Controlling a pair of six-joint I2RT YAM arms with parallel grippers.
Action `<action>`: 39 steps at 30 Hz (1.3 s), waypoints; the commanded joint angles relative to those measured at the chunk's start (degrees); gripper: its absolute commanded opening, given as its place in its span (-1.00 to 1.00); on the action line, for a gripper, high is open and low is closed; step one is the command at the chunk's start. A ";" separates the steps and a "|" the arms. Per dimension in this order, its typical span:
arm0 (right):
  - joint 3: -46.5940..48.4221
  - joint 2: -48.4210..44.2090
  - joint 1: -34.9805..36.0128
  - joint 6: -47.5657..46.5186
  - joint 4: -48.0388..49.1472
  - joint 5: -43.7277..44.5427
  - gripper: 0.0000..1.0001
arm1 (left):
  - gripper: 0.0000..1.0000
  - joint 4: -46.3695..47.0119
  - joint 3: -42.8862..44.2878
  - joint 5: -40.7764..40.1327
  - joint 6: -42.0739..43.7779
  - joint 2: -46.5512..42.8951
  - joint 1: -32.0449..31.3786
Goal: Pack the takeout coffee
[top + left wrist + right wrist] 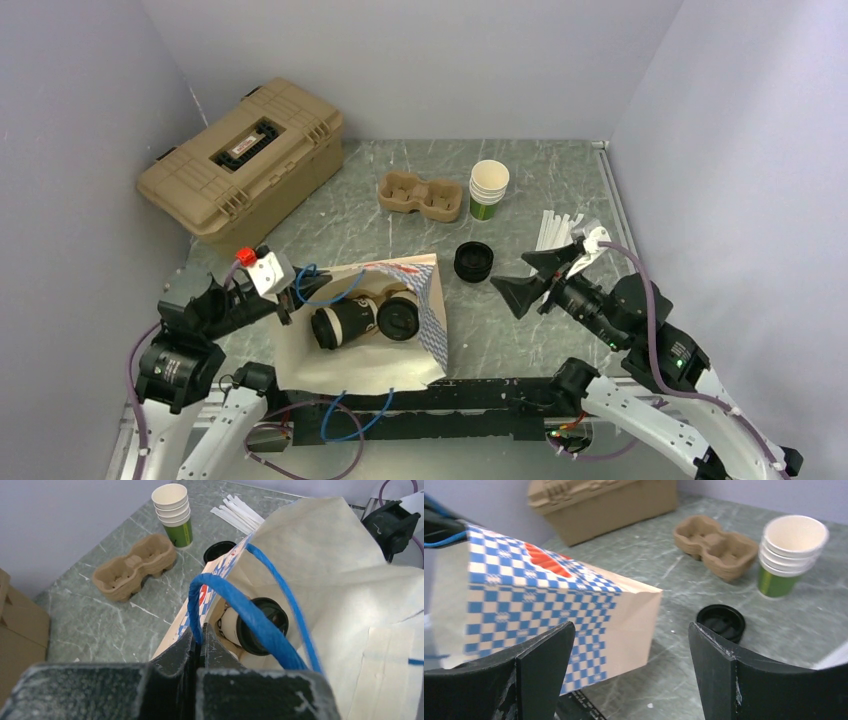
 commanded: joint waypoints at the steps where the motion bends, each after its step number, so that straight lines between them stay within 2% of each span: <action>1: 1.36 -1.16 -0.09 -2.17 2.24 -12.76 0.75 | -1.00 3.76 -3.14 1.80 -3.76 -3.54 0.08; 6: 3.05 -0.40 -0.11 -2.28 2.07 -13.16 0.75 | -1.00 2.56 -2.96 -2.85 -2.15 -2.48 0.17; 11: 2.31 0.66 -0.11 -2.38 3.89 -12.25 0.75 | -1.00 4.31 1.56 -12.57 1.10 5.21 0.17; 16: 2.14 1.16 -0.11 -2.51 4.62 -12.40 0.75 | -1.00 8.13 6.10 -17.37 6.71 11.15 0.17; 23: 2.07 -0.34 -0.11 -2.64 3.49 -12.88 0.76 | -1.00 13.25 6.30 -17.24 11.08 15.91 0.08; 27: 1.46 -2.53 -0.07 -2.35 2.25 -12.56 0.76 | -1.00 12.61 7.95 -15.01 11.86 18.24 -0.19; 30: 0.78 -4.11 -0.11 -1.99 1.39 -12.52 0.76 | -1.00 9.98 7.54 -12.19 10.00 19.04 -1.29; 39: -1.34 -7.54 -0.09 -0.90 -0.39 -11.32 0.79 | -1.00 4.10 -1.86 -14.79 2.86 14.38 -7.86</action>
